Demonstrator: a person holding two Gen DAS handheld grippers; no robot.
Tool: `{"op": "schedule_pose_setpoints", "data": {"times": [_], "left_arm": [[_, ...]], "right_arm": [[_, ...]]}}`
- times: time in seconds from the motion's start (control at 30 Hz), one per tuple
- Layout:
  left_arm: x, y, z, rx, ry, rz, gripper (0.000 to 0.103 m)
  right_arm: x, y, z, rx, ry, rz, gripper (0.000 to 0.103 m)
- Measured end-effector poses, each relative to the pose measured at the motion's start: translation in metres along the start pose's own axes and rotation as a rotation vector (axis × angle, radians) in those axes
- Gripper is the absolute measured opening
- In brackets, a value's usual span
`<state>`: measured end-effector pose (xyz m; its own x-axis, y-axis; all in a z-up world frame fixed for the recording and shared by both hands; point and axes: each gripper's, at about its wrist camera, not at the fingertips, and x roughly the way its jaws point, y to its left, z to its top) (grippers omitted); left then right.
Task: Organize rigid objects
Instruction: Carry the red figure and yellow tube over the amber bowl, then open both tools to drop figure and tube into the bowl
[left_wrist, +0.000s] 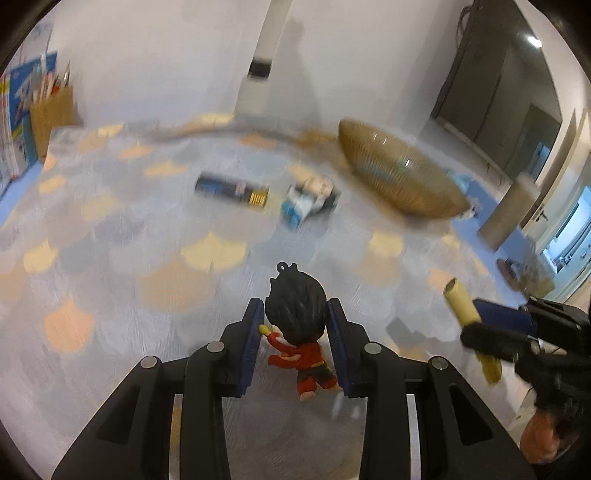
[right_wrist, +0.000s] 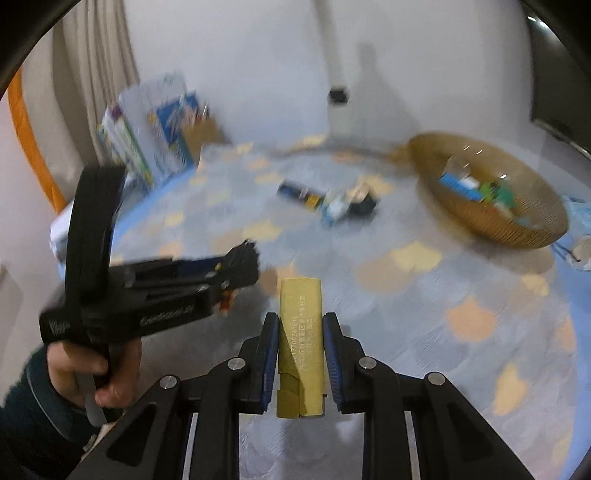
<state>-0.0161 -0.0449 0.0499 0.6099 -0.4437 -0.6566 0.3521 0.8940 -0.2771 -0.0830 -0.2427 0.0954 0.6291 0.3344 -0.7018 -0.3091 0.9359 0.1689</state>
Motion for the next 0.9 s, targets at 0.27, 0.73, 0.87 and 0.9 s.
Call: {"op": "schedule_pose_setpoints", "data": {"times": [0.27,0.73,0.87,0.9], "left_arm": [[-0.027,-0.063,0.098,0.122,-0.168,-0.085,0.031],[0.092,-0.14,0.16,0.157,-0.027,-0.212,0.031],[0.104,-0.147,0.158,0.171,-0.004,-0.221,0.033],[0.103,-0.148,0.16,0.169,-0.011,-0.221,0.044]], "right_arm": [[-0.051,-0.078,0.064,0.111,-0.177,-0.171,0.023],[-0.031,-0.193,0.119,0.326,-0.162,-0.303,0.023],[-0.017,-0.21,0.114,0.353,-0.122,-0.315,0.023],[-0.016,-0.214,0.115,0.357,-0.121,-0.317,0.023]]}}
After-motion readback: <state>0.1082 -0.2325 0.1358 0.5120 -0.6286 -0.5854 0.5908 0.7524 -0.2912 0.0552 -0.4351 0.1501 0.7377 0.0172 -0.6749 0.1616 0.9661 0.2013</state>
